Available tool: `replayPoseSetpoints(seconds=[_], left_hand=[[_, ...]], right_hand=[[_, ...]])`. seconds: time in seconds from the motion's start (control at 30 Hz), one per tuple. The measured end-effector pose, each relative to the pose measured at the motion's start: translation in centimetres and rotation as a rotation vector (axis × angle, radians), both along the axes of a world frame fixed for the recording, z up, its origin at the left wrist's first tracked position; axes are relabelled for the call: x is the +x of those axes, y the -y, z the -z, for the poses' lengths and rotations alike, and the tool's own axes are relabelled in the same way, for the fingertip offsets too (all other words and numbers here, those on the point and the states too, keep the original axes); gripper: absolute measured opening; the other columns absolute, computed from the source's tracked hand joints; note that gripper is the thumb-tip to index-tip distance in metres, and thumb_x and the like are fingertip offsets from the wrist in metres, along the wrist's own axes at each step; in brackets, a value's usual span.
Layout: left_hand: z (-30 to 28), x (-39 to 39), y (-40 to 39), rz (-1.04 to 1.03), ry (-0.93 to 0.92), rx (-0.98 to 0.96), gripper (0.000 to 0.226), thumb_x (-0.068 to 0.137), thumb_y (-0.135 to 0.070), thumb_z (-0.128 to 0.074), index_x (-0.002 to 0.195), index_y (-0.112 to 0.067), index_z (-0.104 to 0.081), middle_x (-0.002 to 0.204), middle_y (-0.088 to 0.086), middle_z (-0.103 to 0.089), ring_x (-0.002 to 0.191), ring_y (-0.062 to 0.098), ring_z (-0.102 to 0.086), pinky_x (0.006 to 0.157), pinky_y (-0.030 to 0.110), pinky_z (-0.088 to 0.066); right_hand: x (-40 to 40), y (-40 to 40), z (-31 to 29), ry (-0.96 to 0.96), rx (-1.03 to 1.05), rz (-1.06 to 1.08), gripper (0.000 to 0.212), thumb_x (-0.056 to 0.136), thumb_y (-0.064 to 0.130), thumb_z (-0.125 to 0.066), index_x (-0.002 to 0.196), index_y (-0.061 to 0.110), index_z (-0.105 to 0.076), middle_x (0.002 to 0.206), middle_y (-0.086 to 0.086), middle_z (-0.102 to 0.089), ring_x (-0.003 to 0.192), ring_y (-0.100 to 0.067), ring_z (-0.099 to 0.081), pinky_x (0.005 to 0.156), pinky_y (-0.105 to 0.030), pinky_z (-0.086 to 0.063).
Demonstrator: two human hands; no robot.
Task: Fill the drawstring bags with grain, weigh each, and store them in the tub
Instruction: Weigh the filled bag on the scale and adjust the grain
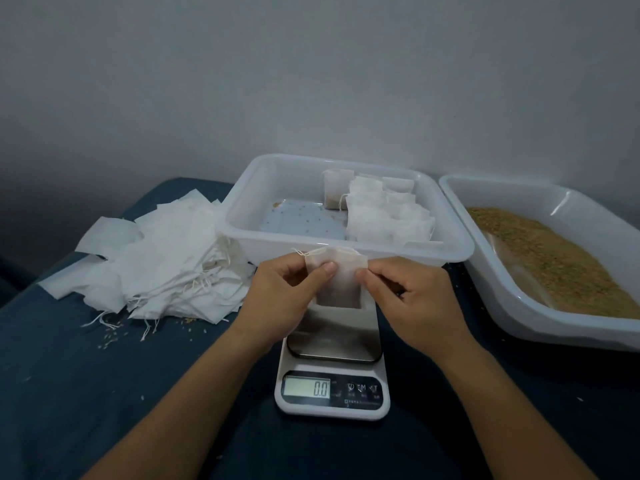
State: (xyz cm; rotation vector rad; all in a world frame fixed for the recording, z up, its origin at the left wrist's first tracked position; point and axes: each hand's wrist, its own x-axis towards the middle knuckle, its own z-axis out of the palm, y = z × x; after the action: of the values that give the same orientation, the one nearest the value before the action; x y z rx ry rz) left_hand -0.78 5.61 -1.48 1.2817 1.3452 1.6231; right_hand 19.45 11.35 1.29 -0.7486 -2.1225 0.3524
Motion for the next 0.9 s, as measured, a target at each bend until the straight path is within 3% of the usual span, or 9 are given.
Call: replayPoseSetpoints(seconds=[0.1,0.23,0.37,0.47,0.57,0.7,0.77,0.9], left_hand=[[0.4,-0.1,-0.1,0.006,-0.010,0.000,0.012,0.096,-0.016,-0.075,0.098,-0.006,-0.081,0.097,0.017,-0.078,0.092,0.027,-0.074,0.089,0.049,-0.058],[0.5,-0.6,-0.3,0.062,-0.007,-0.018,0.011,0.094,-0.017,-0.076,0.093,-0.024,-0.084,0.091,0.003,-0.080,0.082,0.011,-0.072,0.076,0.029,-0.060],[0.9,-1.0,-0.5,0.020,-0.032,-0.065,0.012,0.090,-0.013,-0.080,0.086,-0.024,-0.079,0.078,-0.005,-0.077,0.069,0.005,-0.068,0.063,0.018,-0.055],[1.2,-1.0,-0.5,-0.029,-0.088,-0.128,0.014,0.086,-0.015,-0.085,0.092,-0.024,-0.075,0.079,-0.002,-0.078,0.066,0.006,-0.070,0.062,0.020,-0.058],[1.6,-1.1,-0.6,-0.051,-0.177,-0.185,0.014,0.085,-0.018,-0.086,0.090,-0.025,-0.075,0.079,-0.005,-0.078,0.063,0.008,-0.070,0.062,0.024,-0.061],[2.1,-1.7,-0.7,-0.091,-0.373,-0.225,0.014,0.085,-0.029,-0.084,0.091,-0.037,-0.074,0.084,-0.023,-0.075,0.071,-0.006,-0.066,0.068,0.011,-0.050],[2.4,-2.3,-0.9,-0.133,-0.365,-0.235,0.014,0.086,-0.032,-0.082,0.093,-0.039,-0.074,0.083,-0.022,-0.074,0.071,-0.006,-0.065,0.069,0.012,-0.048],[3.3,-3.8,-1.7,-0.247,-0.291,-0.293,0.008,0.089,-0.034,-0.079,0.095,-0.038,-0.075,0.078,-0.014,-0.071,0.067,0.001,-0.067,0.068,0.024,-0.054]], right_hand=[[-0.1,0.3,0.5,-0.031,0.022,0.002,0.012,0.098,0.017,-0.070,0.096,0.012,-0.081,0.082,0.012,-0.073,0.076,0.004,-0.063,0.073,-0.008,-0.044],[0.1,0.5,0.8,-0.035,-0.085,0.059,0.014,0.102,0.021,-0.067,0.094,0.015,-0.075,0.071,0.012,-0.068,0.064,-0.010,-0.063,0.060,-0.015,-0.046],[0.4,0.4,1.0,-0.050,-0.410,0.068,0.015,0.102,0.026,-0.067,0.088,0.023,-0.072,0.071,0.009,-0.072,0.060,-0.006,-0.068,0.059,-0.010,-0.047],[0.5,0.1,1.6,-0.011,-0.637,0.053,0.016,0.101,0.026,-0.069,0.086,0.026,-0.072,0.070,0.003,-0.075,0.058,-0.011,-0.071,0.059,-0.021,-0.054],[0.4,-0.2,2.3,0.052,-0.590,0.137,0.016,0.099,0.029,-0.071,0.084,0.027,-0.072,0.067,0.007,-0.074,0.058,-0.007,-0.069,0.059,-0.015,-0.049],[0.7,-1.0,2.7,0.187,-0.553,0.198,0.006,0.096,0.043,-0.071,0.100,0.039,-0.074,0.077,0.013,-0.073,0.069,0.002,-0.067,0.062,-0.010,-0.045],[1.3,-1.8,3.0,0.145,-0.638,0.181,0.012,0.095,0.050,-0.069,0.105,0.042,-0.072,0.081,0.007,-0.073,0.064,-0.004,-0.067,0.065,-0.019,-0.050],[2.2,-3.5,4.0,-0.038,-0.760,0.214,0.012,0.098,0.049,-0.066,0.100,0.039,-0.072,0.077,0.012,-0.074,0.052,-0.006,-0.065,0.049,-0.017,-0.047]])
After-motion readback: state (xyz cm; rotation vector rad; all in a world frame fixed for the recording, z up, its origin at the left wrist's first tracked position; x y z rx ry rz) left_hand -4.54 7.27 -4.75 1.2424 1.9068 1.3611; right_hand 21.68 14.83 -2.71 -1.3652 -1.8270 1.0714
